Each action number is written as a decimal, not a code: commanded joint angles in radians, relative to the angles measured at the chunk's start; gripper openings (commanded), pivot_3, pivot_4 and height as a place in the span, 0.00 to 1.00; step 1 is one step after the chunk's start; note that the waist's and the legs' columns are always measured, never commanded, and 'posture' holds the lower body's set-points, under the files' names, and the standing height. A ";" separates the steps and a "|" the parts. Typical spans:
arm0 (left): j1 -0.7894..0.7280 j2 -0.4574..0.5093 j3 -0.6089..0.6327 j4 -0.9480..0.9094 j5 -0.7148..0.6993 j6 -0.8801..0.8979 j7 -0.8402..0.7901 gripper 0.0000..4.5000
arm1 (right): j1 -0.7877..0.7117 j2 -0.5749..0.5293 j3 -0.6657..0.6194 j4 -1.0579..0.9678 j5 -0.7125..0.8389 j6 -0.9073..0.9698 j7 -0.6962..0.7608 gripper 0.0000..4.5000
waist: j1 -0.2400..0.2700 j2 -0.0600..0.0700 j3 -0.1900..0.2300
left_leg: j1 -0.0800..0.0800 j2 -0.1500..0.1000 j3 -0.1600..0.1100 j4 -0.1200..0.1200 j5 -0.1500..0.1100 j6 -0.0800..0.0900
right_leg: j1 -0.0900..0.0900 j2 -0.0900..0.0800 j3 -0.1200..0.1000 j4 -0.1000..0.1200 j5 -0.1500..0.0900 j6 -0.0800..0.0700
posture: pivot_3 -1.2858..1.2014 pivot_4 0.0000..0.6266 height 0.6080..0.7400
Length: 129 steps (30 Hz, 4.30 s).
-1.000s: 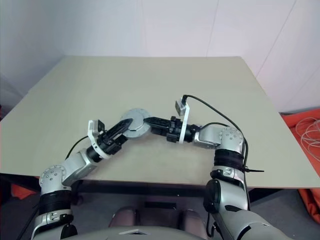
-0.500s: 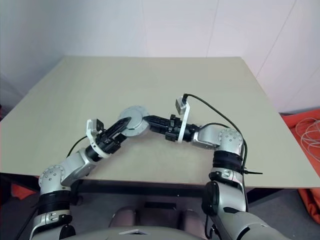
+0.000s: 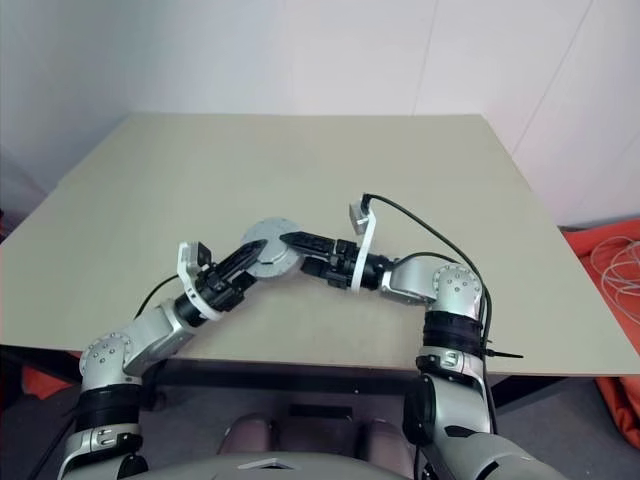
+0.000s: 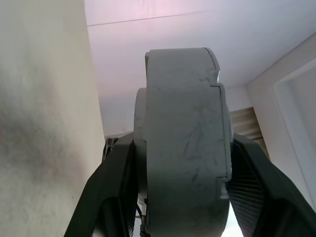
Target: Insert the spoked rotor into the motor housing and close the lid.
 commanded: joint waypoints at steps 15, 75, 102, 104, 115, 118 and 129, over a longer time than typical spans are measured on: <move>-0.059 -0.015 0.159 -0.014 0.011 -0.315 0.118 0.46 | -0.042 -0.218 0.141 -0.086 -0.182 -0.071 0.124 1.00 | 0.000 0.000 0.000 | -0.001 0.000 -0.001 0.003 0.000 0.000 | 0.002 0.000 0.000 0.000 0.001 0.001 | 0.52 0.00 1.00; -0.350 -0.226 0.390 0.091 0.362 -0.770 0.748 1.00 | 0.146 -0.515 0.642 -0.445 -0.911 -0.919 0.863 1.00 | 0.020 -0.021 0.007 | -0.003 0.001 -0.022 0.022 -0.002 0.004 | 0.016 -0.001 -0.018 0.000 0.004 -0.007 | 0.52 0.00 1.00; -0.227 0.258 -0.347 -0.223 0.960 -0.549 0.228 1.00 | 0.184 -0.528 0.555 -0.337 -0.975 -1.046 0.875 1.00 | 0.016 -0.018 0.008 | -0.002 0.002 -0.021 0.023 -0.003 0.006 | 0.015 -0.001 -0.019 -0.001 0.001 -0.004 | 0.52 0.00 1.00; -0.228 0.323 -0.397 -0.206 1.054 -0.634 0.105 1.00 | 0.190 -0.533 0.543 -0.324 -0.981 -1.061 0.874 1.00 | 0.016 -0.014 0.008 | -0.002 0.002 -0.021 0.022 -0.003 0.006 | 0.015 -0.001 -0.019 -0.001 0.001 -0.004 | 0.52 0.00 1.00; -0.185 0.417 -0.345 0.012 1.188 -0.965 -0.434 1.00 | 0.226 -0.525 0.483 -0.214 -1.005 -1.219 0.894 1.00 | 0.013 -0.007 0.009 | -0.001 0.002 -0.020 0.022 -0.003 0.006 | 0.015 -0.002 -0.018 0.000 0.005 -0.010 | 0.52 0.00 1.00; -0.174 0.432 -0.321 0.076 1.205 -1.024 -0.526 1.00 | 0.232 -0.523 0.482 -0.200 -1.008 -1.249 0.898 1.00 | 0.010 -0.005 0.009 | -0.001 0.002 -0.020 0.022 -0.003 0.006 | 0.015 -0.002 -0.017 0.000 0.005 -0.010 | 0.52 0.00 1.00; -0.138 0.403 -0.291 0.131 1.246 -1.048 -0.636 1.00 | 0.236 -0.517 0.488 -0.187 -1.020 -1.270 0.909 1.00 | 0.005 -0.004 0.009 | 0.000 0.002 -0.019 0.022 -0.005 0.009 | 0.015 -0.002 -0.017 0.000 0.005 -0.011 | 0.52 0.00 1.00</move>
